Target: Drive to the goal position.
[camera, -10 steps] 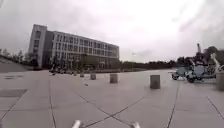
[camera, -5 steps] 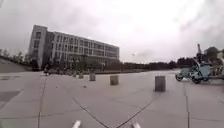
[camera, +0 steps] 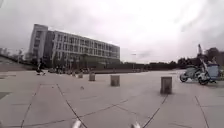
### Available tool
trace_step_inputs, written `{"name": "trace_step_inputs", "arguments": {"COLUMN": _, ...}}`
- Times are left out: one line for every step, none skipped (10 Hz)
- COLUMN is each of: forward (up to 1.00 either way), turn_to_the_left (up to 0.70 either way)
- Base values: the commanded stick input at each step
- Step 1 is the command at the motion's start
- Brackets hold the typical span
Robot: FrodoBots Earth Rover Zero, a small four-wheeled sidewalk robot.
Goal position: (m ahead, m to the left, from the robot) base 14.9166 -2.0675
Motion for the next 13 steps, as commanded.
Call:
{"name": "trace_step_inputs", "arguments": {"forward": 0.7, "turn_to_the_left": 0.0}}
{"name": "trace_step_inputs", "arguments": {"forward": 0.7, "turn_to_the_left": 0.0}}
{"name": "trace_step_inputs", "arguments": {"forward": 0.7, "turn_to_the_left": 0.0}}
{"name": "trace_step_inputs", "arguments": {"forward": 0.7, "turn_to_the_left": 0.0}}
{"name": "trace_step_inputs", "arguments": {"forward": 0.7, "turn_to_the_left": 0.0}}
{"name": "trace_step_inputs", "arguments": {"forward": 0.7, "turn_to_the_left": 0.0}}
{"name": "trace_step_inputs", "arguments": {"forward": 0.7, "turn_to_the_left": 0.0}}
{"name": "trace_step_inputs", "arguments": {"forward": 0.7, "turn_to_the_left": 0.0}}
{"name": "trace_step_inputs", "arguments": {"forward": 0.7, "turn_to_the_left": -0.13}}
{"name": "trace_step_inputs", "arguments": {"forward": 0.7, "turn_to_the_left": -0.28}}
{"name": "trace_step_inputs", "arguments": {"forward": 0.7, "turn_to_the_left": -0.34}}
{"name": "trace_step_inputs", "arguments": {"forward": 0.7, "turn_to_the_left": -0.3}}
{"name": "trace_step_inputs", "arguments": {"forward": 0.7, "turn_to_the_left": -0.18}}
